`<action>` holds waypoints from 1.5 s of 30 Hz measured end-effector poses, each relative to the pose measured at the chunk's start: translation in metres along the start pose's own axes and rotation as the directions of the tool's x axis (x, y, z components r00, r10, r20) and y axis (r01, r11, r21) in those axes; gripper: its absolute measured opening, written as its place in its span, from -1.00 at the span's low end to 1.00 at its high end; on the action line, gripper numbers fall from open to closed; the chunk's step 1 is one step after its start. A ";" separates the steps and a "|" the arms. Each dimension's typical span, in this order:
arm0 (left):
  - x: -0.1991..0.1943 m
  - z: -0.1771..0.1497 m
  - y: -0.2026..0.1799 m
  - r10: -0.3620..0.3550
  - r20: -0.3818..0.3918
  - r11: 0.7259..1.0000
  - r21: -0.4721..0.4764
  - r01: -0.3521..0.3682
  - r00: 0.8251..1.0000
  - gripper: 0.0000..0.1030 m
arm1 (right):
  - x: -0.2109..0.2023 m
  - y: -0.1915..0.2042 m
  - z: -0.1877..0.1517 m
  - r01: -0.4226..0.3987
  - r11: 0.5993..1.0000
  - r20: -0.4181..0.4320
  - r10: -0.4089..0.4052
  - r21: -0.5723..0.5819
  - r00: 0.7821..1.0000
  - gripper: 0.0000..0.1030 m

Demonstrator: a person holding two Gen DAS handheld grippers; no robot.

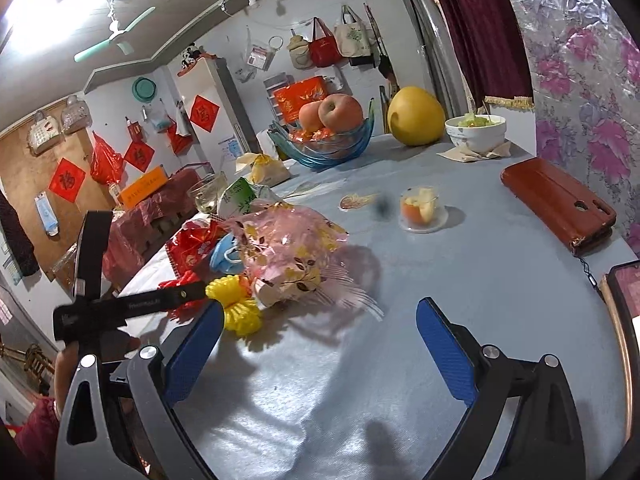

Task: Collect trash
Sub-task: 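Grasp the red mesh net with the left gripper while the right grasps the pink floral bag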

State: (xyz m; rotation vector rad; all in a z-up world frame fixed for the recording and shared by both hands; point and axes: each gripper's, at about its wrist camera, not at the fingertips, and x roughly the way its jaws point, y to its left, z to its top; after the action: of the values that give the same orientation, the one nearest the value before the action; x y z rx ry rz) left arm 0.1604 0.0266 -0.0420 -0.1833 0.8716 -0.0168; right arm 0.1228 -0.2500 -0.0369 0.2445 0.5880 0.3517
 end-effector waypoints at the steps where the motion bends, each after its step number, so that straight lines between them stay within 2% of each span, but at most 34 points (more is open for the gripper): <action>1: -0.003 -0.001 0.004 0.013 0.011 1.000 -0.004 -0.013 1.000 0.81 | 0.001 -0.001 0.000 0.002 1.000 -0.001 -0.002 0.003 1.000 0.85; 3: -0.005 -0.002 0.009 0.031 0.024 0.999 0.010 -0.031 0.999 0.47 | 0.001 -0.002 0.000 0.003 1.000 -0.003 -0.003 0.008 1.000 0.85; 4: -0.006 -0.002 0.011 0.022 0.020 1.000 0.021 -0.022 1.000 0.22 | 0.001 -0.002 0.000 0.003 1.000 -0.003 -0.003 0.011 1.000 0.85; 7: -0.018 -0.009 0.020 0.002 0.041 0.999 0.035 -0.004 0.999 0.07 | -0.001 0.000 -0.001 0.011 1.000 -0.002 -0.011 0.000 1.000 0.85; 11: -0.042 -0.027 0.037 0.071 0.096 0.994 0.075 -0.078 0.993 0.07 | -0.005 0.005 0.000 0.010 1.000 0.015 -0.010 -0.017 1.000 0.85; 14: -0.046 -0.036 0.055 0.092 0.091 0.993 0.059 -0.098 0.992 0.07 | -0.001 0.009 0.005 -0.016 1.000 0.014 0.016 -0.010 1.000 0.85; 18: -0.044 -0.040 0.069 0.060 0.089 0.998 0.023 -0.063 0.994 0.11 | 0.021 0.013 0.020 -0.088 0.996 -0.012 0.088 0.034 0.996 0.85; 21: -0.044 -0.041 0.067 0.071 0.110 0.997 0.022 -0.073 0.991 0.16 | 0.042 0.025 0.031 -0.107 0.994 -0.056 0.109 0.026 0.992 0.85; 24: -0.043 -0.039 0.071 0.058 0.101 0.998 -0.009 -0.058 0.993 0.24 | 0.059 0.036 0.038 -0.083 0.997 -0.077 0.083 -0.003 0.994 0.85; 27: -0.041 -0.038 0.082 0.003 0.091 0.999 -0.051 0.001 0.996 0.28 | 0.079 0.037 0.043 -0.008 1.000 -0.118 0.007 -0.009 0.993 0.84; 28: -0.041 -0.038 0.081 0.003 0.089 0.999 -0.044 0.001 0.996 0.30 | 0.083 0.035 0.043 0.003 1.000 -0.130 -0.003 0.000 0.992 0.69; 29: -0.041 -0.037 0.079 0.008 0.087 0.999 -0.036 -0.005 0.996 0.30 | 0.088 0.029 0.043 -0.003 1.000 -0.142 0.007 0.025 0.990 0.18; 30: -0.040 -0.037 0.077 0.014 0.085 1.000 -0.028 -0.012 0.996 0.31 | 0.091 0.023 0.042 -0.038 0.997 -0.158 0.047 0.061 0.986 -0.18; 31: -0.040 -0.037 0.076 0.015 0.083 1.000 -0.023 -0.014 0.996 0.31 | 0.090 0.017 0.040 -0.072 0.992 -0.157 0.087 0.100 0.984 -0.28; 35: -0.040 -0.037 0.078 -0.003 0.087 0.999 -0.033 0.006 0.996 0.33 | 0.056 0.008 0.034 -0.109 0.985 -0.031 0.114 0.133 0.993 -0.32; 38: -0.041 -0.038 0.079 -0.010 0.091 0.999 -0.041 0.014 0.996 0.33 | 0.025 0.009 0.029 -0.153 0.979 0.042 0.148 0.137 0.988 -0.31; 42: -0.044 -0.039 0.080 -0.017 0.105 0.998 -0.050 0.023 0.994 0.27 | 0.001 0.008 0.023 -0.184 0.971 0.077 0.174 0.152 0.982 -0.30; 45: -0.047 -0.041 0.079 -0.010 0.124 0.998 -0.058 0.017 0.992 0.12 | -0.004 0.008 0.023 -0.204 0.965 0.072 0.195 0.166 0.978 -0.29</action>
State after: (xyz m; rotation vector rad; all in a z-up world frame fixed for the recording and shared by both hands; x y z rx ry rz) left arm 0.0939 0.1025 -0.0448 -0.2433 0.7473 0.0081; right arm 0.1310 -0.2469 -0.0143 0.4815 0.5410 0.4877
